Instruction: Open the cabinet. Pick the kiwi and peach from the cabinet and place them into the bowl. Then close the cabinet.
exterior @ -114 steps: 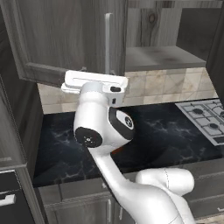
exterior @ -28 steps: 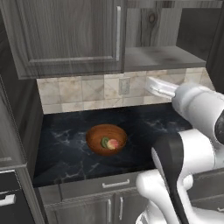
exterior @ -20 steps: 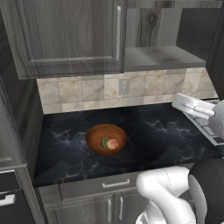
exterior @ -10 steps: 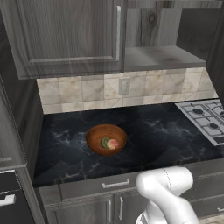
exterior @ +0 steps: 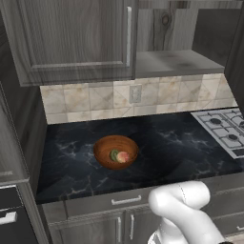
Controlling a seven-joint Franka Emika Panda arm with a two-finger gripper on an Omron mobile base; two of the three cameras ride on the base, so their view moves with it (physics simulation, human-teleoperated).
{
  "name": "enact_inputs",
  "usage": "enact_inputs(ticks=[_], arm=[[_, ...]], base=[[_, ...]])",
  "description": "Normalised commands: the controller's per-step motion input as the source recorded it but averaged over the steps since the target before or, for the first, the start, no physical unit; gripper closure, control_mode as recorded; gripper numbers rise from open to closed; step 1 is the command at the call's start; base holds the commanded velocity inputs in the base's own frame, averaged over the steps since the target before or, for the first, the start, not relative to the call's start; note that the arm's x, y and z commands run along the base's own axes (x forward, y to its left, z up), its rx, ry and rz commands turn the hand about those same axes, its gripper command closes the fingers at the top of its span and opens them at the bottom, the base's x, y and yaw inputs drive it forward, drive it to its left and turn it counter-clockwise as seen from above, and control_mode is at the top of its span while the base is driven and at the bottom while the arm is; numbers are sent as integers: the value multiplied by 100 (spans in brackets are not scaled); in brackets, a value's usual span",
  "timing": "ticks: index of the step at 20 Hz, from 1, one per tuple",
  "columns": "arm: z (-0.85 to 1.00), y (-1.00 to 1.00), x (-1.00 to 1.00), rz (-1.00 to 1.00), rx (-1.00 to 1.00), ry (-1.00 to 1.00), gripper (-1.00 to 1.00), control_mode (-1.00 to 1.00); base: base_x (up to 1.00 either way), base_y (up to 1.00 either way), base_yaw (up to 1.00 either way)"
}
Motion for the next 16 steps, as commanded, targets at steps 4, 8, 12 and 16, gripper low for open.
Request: enact_inputs(ticks=[4, 8, 12, 16], arm=[[-1, -41, 64, 31, 4, -11, -100, -100], [-6, -18, 86, 30, 0, -16, -100, -100], [-30, 0, 100, 30, 0, -24, -100, -100], [-36, 1, 100, 29, 0, -29, -100, -100]], base=[[0, 0, 0], [0, 0, 0], [0, 0, 0], [0, 0, 0]])
